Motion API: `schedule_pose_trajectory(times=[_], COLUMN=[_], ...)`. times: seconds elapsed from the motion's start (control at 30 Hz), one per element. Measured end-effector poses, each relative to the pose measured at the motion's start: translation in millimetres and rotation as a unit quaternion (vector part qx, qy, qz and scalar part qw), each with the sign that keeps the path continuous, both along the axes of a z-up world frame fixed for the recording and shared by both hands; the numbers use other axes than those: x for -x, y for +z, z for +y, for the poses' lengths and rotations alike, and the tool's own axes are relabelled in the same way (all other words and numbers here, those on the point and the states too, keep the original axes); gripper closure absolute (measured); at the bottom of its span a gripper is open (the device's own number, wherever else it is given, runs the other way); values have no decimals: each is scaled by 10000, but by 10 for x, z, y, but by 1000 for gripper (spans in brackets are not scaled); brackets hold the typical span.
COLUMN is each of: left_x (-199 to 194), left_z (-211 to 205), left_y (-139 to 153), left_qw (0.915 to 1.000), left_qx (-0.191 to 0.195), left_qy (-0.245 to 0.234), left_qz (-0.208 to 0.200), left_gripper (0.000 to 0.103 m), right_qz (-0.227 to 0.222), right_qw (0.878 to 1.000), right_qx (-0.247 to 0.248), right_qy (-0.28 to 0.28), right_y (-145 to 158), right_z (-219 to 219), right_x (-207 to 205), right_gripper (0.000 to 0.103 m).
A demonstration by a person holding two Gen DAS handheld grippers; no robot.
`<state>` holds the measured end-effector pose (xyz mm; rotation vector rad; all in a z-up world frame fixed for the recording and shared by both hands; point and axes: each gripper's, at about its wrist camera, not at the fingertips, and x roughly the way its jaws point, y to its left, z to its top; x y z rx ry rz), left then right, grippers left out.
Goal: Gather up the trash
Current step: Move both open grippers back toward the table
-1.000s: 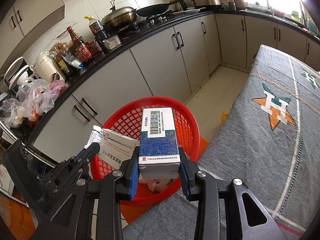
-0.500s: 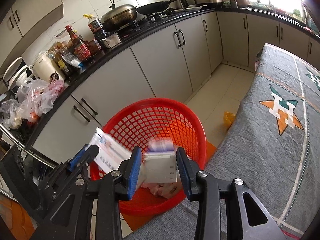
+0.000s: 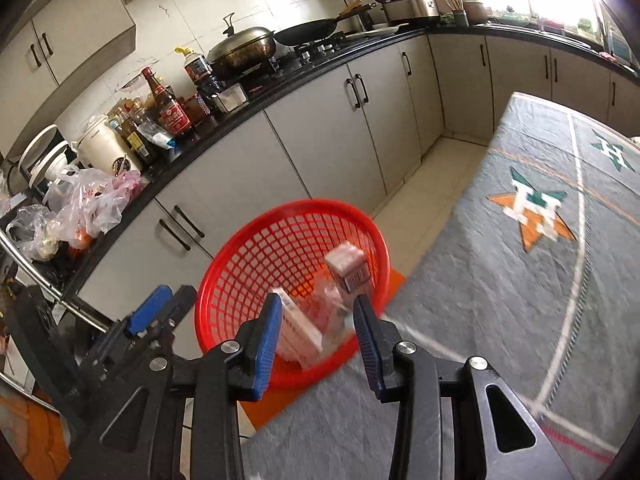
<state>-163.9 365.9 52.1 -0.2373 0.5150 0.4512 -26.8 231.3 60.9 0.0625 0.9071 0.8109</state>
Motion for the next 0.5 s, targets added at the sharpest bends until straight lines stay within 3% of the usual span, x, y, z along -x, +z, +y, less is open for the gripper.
schedule_pose_trajectory(times=[0.33,0.5], left_x=[212,199], left_z=[-452,-873], left_y=[62,115], left_qw=[9993,9973], left_qx=[35,-93], left_qy=[-350,-702], left_qz=[97,178], left_gripper=[55,54], right_qz=[0,-6], right_qw=[9994,9973], right_qx=[-179,-383], right_qy=[-280,-627], right_y=[21,59], right_z=[-681,-1193], right_x=[196,209], right_gripper=[62,62])
